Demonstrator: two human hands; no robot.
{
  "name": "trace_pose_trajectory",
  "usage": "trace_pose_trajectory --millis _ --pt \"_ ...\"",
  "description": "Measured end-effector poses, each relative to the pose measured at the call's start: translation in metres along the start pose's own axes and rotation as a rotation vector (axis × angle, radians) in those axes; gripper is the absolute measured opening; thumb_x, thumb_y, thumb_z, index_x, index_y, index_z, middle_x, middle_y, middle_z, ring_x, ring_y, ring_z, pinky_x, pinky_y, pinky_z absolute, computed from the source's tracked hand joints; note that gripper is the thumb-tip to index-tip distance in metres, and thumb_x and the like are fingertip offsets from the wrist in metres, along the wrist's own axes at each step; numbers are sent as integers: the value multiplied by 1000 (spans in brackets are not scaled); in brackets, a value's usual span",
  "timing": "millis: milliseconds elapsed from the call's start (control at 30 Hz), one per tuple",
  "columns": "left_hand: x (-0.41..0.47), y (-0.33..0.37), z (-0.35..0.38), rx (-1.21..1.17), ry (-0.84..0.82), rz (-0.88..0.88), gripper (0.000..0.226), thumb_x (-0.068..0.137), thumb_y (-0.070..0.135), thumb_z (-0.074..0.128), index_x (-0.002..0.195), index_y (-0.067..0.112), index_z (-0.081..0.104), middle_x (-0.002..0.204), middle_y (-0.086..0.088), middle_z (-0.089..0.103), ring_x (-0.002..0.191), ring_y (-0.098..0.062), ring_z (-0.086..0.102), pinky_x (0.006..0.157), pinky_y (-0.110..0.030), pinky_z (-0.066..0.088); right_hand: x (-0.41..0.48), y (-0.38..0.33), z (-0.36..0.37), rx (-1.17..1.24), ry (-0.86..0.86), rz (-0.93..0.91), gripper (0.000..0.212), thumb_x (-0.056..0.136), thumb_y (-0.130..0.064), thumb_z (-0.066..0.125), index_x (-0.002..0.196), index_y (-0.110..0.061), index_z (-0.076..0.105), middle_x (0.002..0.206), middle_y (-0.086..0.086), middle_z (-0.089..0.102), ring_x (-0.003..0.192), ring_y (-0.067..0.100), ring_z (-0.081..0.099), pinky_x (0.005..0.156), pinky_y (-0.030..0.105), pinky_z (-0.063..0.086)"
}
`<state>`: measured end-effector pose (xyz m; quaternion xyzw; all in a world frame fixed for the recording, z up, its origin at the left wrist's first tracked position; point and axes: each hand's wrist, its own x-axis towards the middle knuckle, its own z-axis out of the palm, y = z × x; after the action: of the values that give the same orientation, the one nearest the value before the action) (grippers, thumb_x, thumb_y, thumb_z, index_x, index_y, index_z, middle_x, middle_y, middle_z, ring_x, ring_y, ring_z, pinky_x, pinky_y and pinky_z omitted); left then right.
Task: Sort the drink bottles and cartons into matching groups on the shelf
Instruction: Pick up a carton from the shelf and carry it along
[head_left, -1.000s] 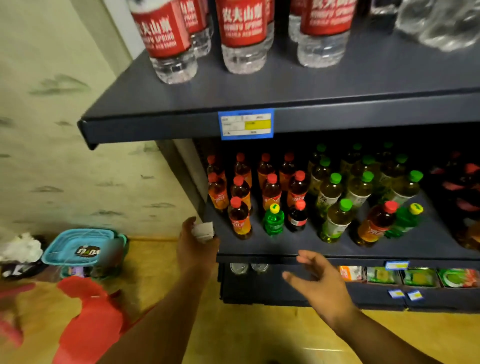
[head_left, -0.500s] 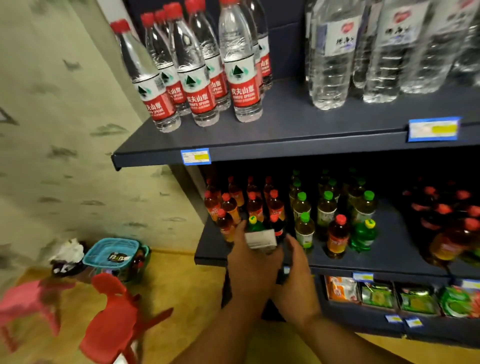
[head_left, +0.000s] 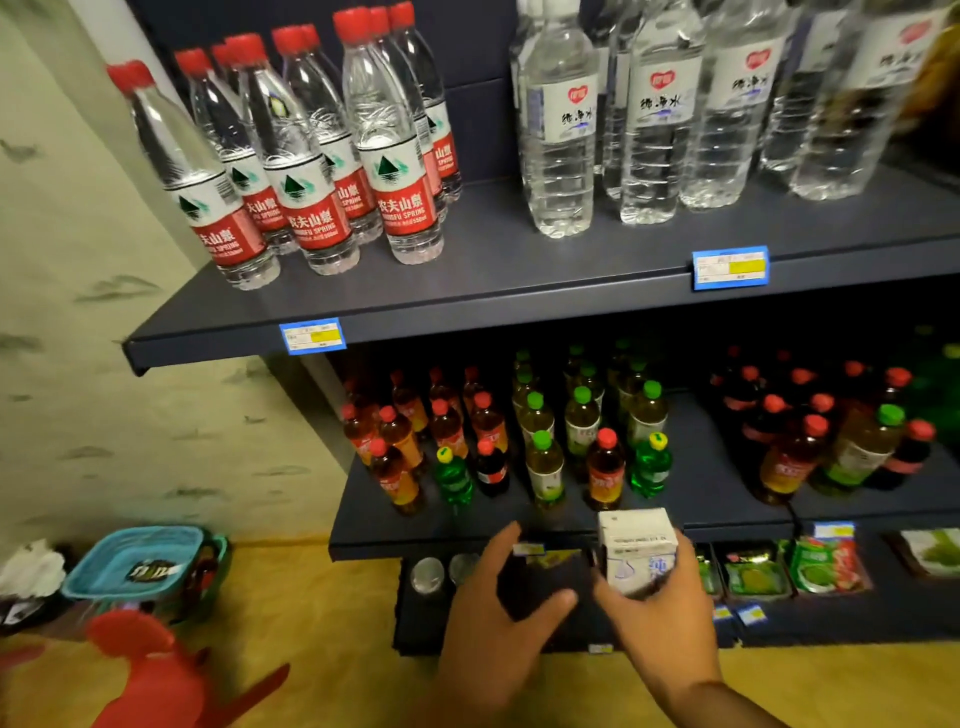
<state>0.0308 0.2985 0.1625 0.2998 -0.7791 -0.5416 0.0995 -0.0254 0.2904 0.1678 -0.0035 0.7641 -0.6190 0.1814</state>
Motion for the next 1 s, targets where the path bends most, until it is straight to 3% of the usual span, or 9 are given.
trace_pose_trajectory --millis 33,67,133,267,400,567,700,867,1000 --pt "2 -13 -6 -2 4 -39 87 74 50 82 146 52 35 138 34 39 135 4 37 117 -24 31 25 36 -116 -117 34 30 75 65 -14 90 122 -36 47 99 -19 67 91 1 64 84 29 49" --pt "3 -25 -12 -7 4 -67 87 73 49 84 147 49 37 138 31 39 138 0 37 117 -26 31 18 49 -157 -30 97 78 75 65 -14 90 123 -34 48 99 -17 67 91 3 65 85 30 49" --pt "5 -46 -25 14 -18 -95 89 72 47 85 147 46 38 139 31 37 142 -2 33 118 -27 31 20 63 -183 -102 152 75 76 64 -14 90 126 -29 48 98 -13 68 88 9 65 86 30 49" --pt "4 -81 -42 52 -138 -104 91 60 58 87 139 57 44 147 34 41 142 4 37 118 -29 36 11 71 -186 -102 187 46 70 64 -15 91 118 -29 49 94 -14 66 88 14 64 85 32 48" --pt "2 -93 -53 -42 -128 -137 84 49 55 93 124 65 55 137 31 56 130 6 51 102 -20 49 7 83 -196 -85 159 73 72 65 -8 90 119 -31 47 99 -18 66 92 5 64 90 35 50" --pt "9 -113 -51 -2 -154 -145 91 43 71 87 127 64 53 141 31 52 137 3 45 117 -39 40 2 93 -200 -54 150 66 76 68 -2 88 123 -29 44 105 -15 65 95 5 64 91 38 53" --pt "8 -115 -43 -15 -163 -152 83 45 65 89 122 63 57 137 31 56 135 4 47 117 -41 39 -3 100 -203 -69 171 83 73 68 -2 87 122 -29 46 103 -14 66 95 3 64 91 39 54" --pt "6 -104 -33 -17 -171 -102 73 61 41 91 122 62 57 137 31 57 134 5 47 118 -37 38 1 109 -211 -104 162 102 75 65 -8 90 122 -32 47 104 -6 71 92 17 70 89 45 57" --pt "12 -96 -16 -25 -192 -93 73 63 39 92 126 54 59 135 30 59 131 8 50 117 -32 39 11 112 -232 -100 156 116 77 66 -12 90 123 -35 44 106 -5 70 92 20 71 88 46 58"
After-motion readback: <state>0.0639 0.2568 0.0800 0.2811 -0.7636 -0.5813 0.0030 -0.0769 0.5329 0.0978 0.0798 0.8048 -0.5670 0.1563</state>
